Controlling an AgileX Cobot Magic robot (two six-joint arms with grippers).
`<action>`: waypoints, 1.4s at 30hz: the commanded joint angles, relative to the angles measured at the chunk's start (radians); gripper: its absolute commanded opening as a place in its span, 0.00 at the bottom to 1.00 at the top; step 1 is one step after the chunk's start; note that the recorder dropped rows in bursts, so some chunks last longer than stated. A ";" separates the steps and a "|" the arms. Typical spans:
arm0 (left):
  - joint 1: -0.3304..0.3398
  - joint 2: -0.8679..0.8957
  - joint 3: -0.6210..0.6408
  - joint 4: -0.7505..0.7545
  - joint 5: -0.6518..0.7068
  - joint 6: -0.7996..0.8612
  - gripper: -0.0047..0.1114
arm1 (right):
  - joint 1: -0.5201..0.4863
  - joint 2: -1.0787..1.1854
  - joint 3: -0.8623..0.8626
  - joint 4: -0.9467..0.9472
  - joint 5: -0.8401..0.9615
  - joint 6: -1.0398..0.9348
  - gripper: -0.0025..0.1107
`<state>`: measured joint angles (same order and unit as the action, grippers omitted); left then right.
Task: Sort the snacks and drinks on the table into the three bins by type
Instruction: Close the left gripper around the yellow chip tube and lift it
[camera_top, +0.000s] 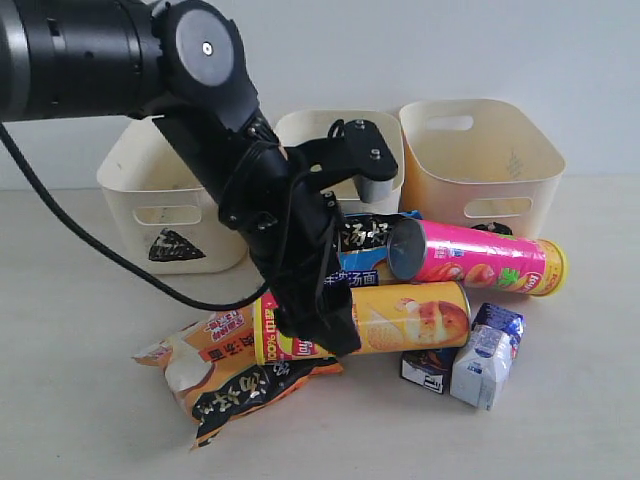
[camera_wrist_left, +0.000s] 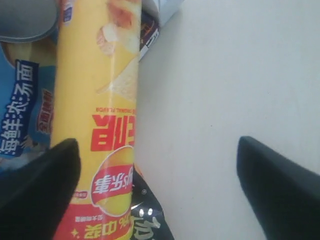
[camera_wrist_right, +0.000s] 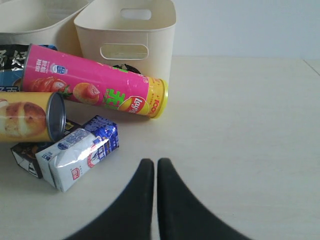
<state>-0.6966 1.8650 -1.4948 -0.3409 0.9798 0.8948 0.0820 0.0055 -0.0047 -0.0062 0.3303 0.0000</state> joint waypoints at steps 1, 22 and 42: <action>-0.027 0.026 -0.007 0.011 -0.008 0.003 0.91 | -0.002 -0.005 0.005 -0.001 -0.008 0.000 0.02; -0.072 0.133 -0.007 0.176 -0.218 -0.029 0.93 | -0.002 -0.005 0.005 -0.001 -0.008 0.000 0.02; -0.072 0.215 -0.007 0.249 -0.311 -0.050 0.86 | -0.002 -0.005 0.005 -0.001 -0.008 0.000 0.02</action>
<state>-0.7637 2.0737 -1.4963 -0.1010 0.6815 0.8573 0.0820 0.0055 -0.0047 -0.0062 0.3303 0.0000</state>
